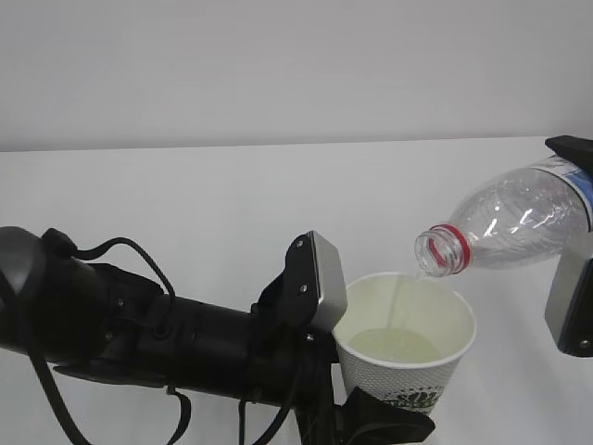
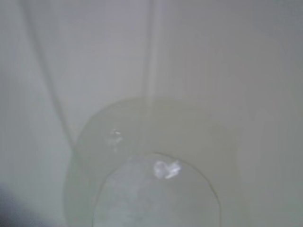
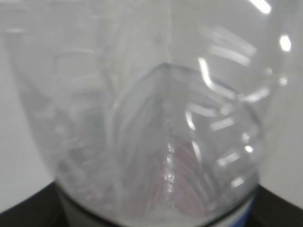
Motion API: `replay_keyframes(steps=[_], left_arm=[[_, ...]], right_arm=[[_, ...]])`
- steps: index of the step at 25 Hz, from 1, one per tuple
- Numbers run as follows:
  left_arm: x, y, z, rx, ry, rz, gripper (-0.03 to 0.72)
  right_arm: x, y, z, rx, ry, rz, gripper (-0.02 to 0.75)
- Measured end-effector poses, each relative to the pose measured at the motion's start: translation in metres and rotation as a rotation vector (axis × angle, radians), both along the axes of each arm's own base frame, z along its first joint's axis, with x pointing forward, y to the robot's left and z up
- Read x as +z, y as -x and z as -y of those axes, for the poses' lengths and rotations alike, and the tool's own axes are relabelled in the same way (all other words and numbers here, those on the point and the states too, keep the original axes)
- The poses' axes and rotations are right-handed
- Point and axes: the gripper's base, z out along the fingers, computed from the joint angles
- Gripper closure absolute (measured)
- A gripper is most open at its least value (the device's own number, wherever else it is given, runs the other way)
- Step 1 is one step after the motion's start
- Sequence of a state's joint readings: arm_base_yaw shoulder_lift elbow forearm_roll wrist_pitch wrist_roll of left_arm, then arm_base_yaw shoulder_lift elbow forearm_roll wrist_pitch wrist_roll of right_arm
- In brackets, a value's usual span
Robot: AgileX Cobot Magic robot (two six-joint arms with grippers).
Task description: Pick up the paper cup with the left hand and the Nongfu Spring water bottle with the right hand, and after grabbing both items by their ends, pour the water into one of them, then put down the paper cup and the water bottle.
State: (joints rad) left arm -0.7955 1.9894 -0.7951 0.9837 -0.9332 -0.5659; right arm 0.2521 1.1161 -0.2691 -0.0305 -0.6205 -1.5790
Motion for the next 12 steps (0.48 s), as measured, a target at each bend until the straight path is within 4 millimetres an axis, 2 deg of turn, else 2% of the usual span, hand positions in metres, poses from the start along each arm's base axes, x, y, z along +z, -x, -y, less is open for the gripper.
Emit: replay_keyframes(steps=[12], left_arm=[[-0.0001, -0.0001, -0.0001, 0.001, -0.002, 0.000, 0.185]], right_arm=[[0.0000, 0.0000, 0.0000, 0.001, 0.004, 0.001, 0.273]])
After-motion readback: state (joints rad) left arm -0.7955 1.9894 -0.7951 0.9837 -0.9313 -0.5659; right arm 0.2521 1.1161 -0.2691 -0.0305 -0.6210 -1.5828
